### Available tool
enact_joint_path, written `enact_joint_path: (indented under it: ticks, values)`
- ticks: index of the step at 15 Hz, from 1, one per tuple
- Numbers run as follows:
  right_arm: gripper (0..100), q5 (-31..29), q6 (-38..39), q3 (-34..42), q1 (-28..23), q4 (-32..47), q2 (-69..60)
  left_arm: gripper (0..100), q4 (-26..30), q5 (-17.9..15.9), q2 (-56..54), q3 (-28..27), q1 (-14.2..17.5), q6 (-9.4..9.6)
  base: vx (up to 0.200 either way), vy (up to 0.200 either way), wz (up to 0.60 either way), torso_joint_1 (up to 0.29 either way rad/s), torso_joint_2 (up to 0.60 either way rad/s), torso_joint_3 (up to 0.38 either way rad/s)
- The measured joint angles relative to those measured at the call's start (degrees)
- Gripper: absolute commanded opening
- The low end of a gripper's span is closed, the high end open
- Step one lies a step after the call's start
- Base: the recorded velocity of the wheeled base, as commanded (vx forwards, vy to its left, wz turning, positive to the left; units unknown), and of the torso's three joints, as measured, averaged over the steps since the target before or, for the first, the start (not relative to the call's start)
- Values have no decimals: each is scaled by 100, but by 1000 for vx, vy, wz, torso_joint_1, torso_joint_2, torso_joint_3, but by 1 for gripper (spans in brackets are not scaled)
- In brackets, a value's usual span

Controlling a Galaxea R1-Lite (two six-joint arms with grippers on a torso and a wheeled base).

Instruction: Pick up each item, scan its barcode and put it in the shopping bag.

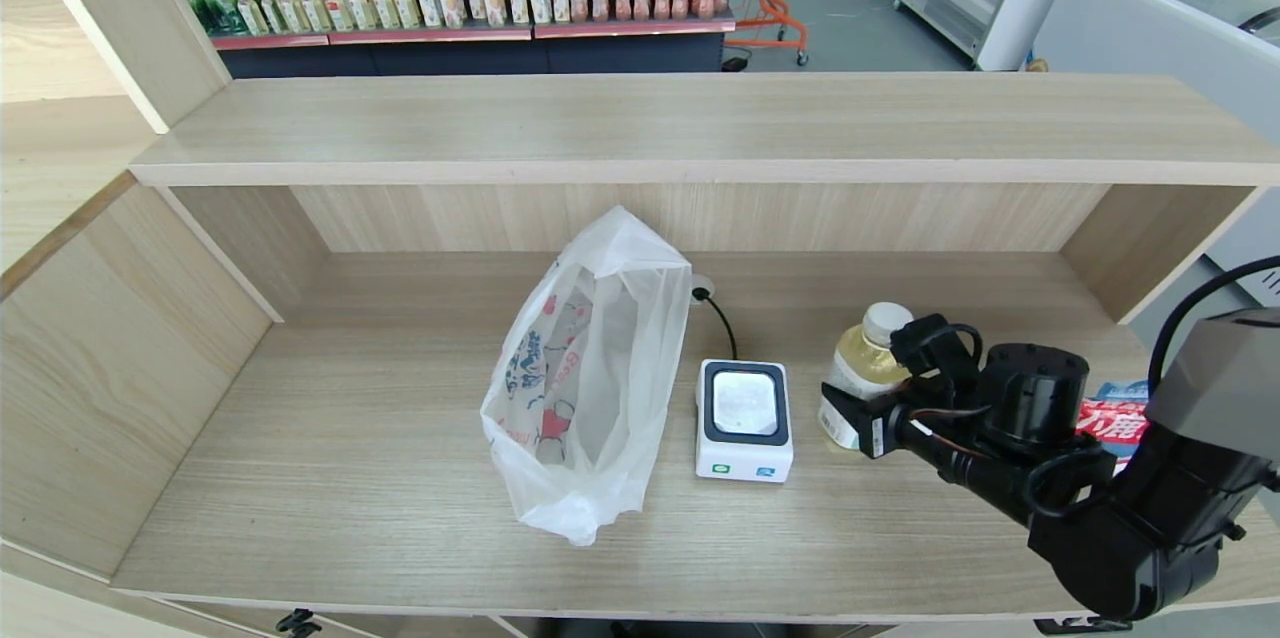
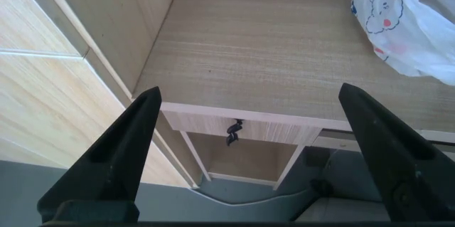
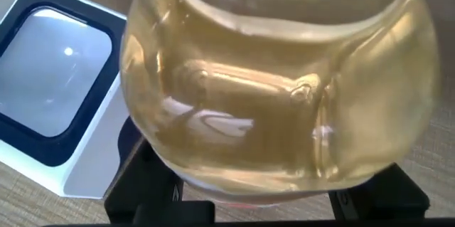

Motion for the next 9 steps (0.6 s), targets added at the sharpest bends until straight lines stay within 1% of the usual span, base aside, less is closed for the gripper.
enact_joint_path:
  ticks: [2, 3, 4, 5, 7, 8, 9]
  values:
    - [0, 110, 113, -93, -30, 246, -183, 100, 1, 2, 0, 0, 0, -2, 0, 0, 0, 0, 0, 0]
    - [0, 293, 236, -208, -63, 566, -428, 100, 1, 5, 0, 0, 0, 0, 0, 0, 0, 0, 0, 0]
    - [0, 514, 364, -339, -102, 1001, -731, 100, 0, 2, 0, 0, 5, 0, 0, 0, 0, 0, 0, 0]
    - [0, 822, 547, -485, -160, 1653, -1108, 100, 0, 2, 0, 0, 2, 0, 0, 0, 0, 0, 0, 0]
    - [0, 1818, 1012, -877, -295, 3298, -2060, 100, 1, 5, 0, 0, 0, 0, 0, 0, 0, 0, 0, 0]
    - [0, 2661, 1203, -1063, -362, 4061, -2539, 100, 1, 2, 0, 0, 0, -2, 0, 0, 0, 0, 0, 0]
    - [0, 3640, 1359, -1235, -424, 4601, -2989, 100, 0, 2, 0, 0, 0, 0, 0, 0, 0, 0, 0, 0]
